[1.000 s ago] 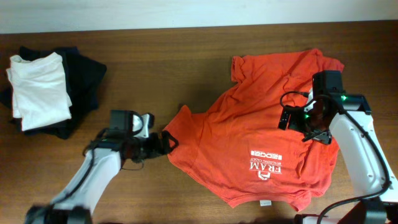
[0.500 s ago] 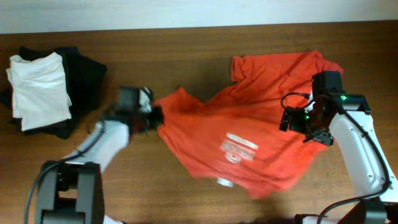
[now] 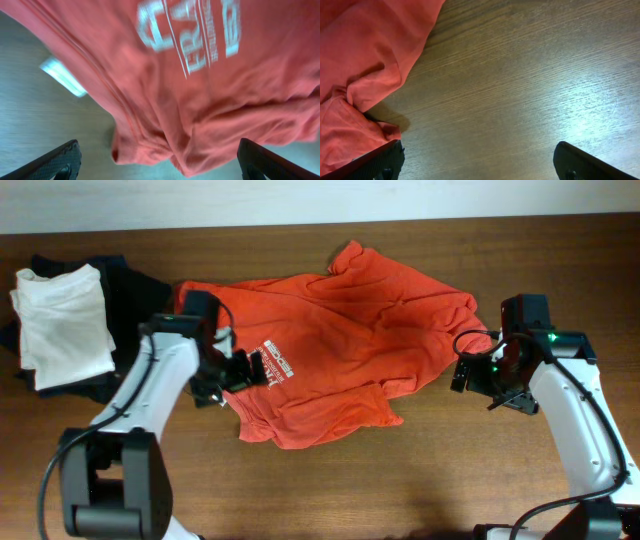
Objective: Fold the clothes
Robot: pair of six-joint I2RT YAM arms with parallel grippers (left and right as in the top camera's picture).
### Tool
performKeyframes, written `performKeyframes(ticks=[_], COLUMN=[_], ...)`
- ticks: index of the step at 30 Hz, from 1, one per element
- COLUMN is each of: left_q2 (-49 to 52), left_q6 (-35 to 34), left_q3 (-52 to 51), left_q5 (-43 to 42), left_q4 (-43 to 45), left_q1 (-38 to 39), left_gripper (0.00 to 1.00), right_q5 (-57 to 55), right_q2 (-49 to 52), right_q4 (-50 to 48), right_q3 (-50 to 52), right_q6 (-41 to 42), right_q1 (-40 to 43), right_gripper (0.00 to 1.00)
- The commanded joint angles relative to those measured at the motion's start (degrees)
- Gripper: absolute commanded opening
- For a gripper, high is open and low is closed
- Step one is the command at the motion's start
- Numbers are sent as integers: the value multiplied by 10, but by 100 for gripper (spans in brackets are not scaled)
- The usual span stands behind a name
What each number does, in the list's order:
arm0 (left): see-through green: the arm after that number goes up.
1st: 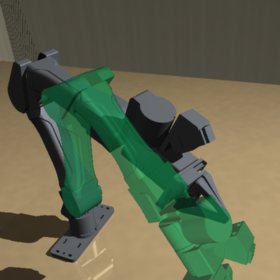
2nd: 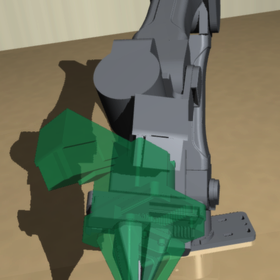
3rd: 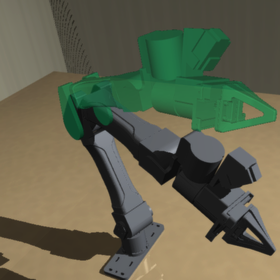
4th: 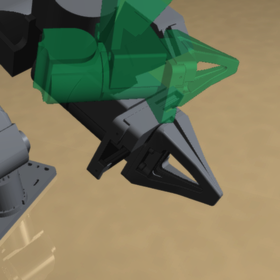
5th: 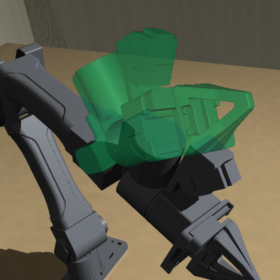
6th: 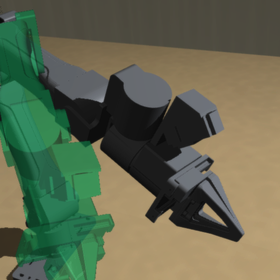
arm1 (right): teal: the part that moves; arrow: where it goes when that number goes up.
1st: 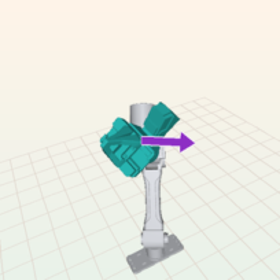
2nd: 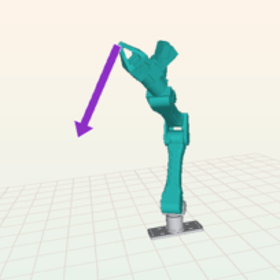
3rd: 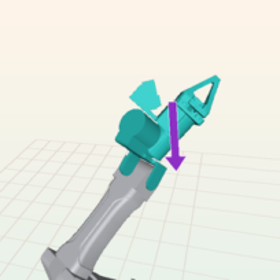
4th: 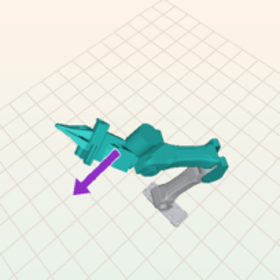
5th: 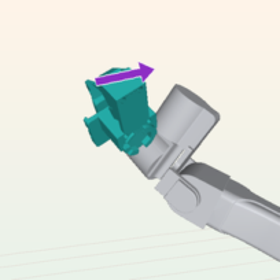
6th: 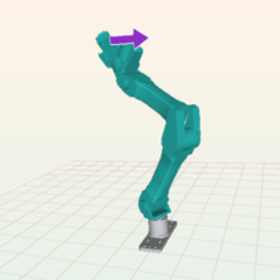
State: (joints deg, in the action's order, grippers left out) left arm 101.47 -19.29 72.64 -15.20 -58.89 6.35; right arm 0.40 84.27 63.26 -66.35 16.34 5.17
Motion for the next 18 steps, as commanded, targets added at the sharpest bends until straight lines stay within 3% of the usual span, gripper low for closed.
performKeyframes(ticks=[1, 5, 6, 7, 8, 9, 11, 12, 13, 14, 15, 18], left_q2=[10, 10, 10, 10, 9, 10, 10, 9, 9, 10, 10, 10], left_q6=[-51, -60, -60, -60, -60, -60, -59, -59, -58, -28, -23, -24], left_q3=[-77, -169, -180, -183, -180, -171, -118, -88, -60, -26, -10, -9], left_q5=[-11, -10, -7, 31, 76, 118, 207, 205, 199, 152, 108, 6], left_q4=[10, 114, 139, 161, 170, 170, 154, 142, 129, 116, 97, 4], left_q1=[35, 68, 70, 68, 62, 53, 0, -27, -47, -70, -77, -68], left_gripper=[97, 75, 58, 25, 8, 1, 0, 0, 11, 78, 99, 99], right_q5=[-11, -11, -11, -11, -11, -11, -11, -11, -11, -11, -11, -11], right_q2=[-3, -3, -3, -3, -3, -3, -3, -3, -3, -3, -3, -3], right_q4=[4, 4, 5, 6, 7, 9, 9, 9, 9, 9, 9, 9], right_q3=[-5, -5, -5, -5, -5, -5, -5, -5, -5, -5, -5, -5], right_q6=[0, 0, 0, 0, 0, 0, 0, 0, 0, 0, 0, 0], right_q1=[2, 2, 2, 2, 2, 2, 2, 2, 2, 2, 2, 2], right_gripper=[99, 99, 99, 99, 99, 99, 99, 99, 99, 99, 99, 99])
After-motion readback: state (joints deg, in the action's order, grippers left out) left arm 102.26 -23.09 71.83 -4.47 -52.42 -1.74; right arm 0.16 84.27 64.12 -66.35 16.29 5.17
